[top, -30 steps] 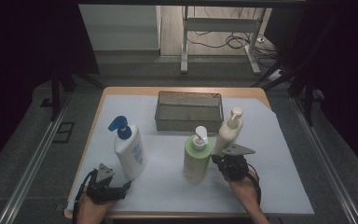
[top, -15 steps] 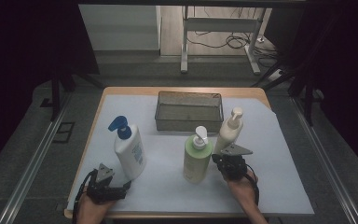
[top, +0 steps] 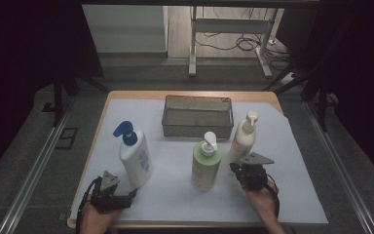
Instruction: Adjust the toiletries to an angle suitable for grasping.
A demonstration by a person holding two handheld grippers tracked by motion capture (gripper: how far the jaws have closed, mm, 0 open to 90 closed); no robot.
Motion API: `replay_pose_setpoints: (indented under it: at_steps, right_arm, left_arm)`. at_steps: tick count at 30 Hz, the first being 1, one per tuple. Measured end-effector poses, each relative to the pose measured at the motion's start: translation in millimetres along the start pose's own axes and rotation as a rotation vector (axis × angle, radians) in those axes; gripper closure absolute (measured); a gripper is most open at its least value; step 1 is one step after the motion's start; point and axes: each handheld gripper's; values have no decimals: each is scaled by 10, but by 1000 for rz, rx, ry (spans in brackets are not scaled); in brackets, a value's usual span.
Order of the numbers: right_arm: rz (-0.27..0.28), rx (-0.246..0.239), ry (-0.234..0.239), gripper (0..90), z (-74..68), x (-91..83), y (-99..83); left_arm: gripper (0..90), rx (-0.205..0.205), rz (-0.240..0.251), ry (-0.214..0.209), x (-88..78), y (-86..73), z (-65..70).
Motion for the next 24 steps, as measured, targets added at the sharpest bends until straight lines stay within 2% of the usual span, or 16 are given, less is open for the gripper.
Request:
replay_pose_setpoints:
  at_steps: [10, 24]
  right_arm:
    - [-3, 21, -21, 890, 131, -135, -85]
    - [-3, 62, -88, 865, 414, -310, -168]
  left_arm:
    - [120, 1, 0, 1, 0, 0, -1]
    - [120, 0, 0, 1, 1, 1, -1]
Point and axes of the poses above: each handheld gripper's, and its own axes: x roughly forward along the jaws, y roughly out of its top, z roughly to its right, and after that the axes turned 14 degrees about y, right-handed
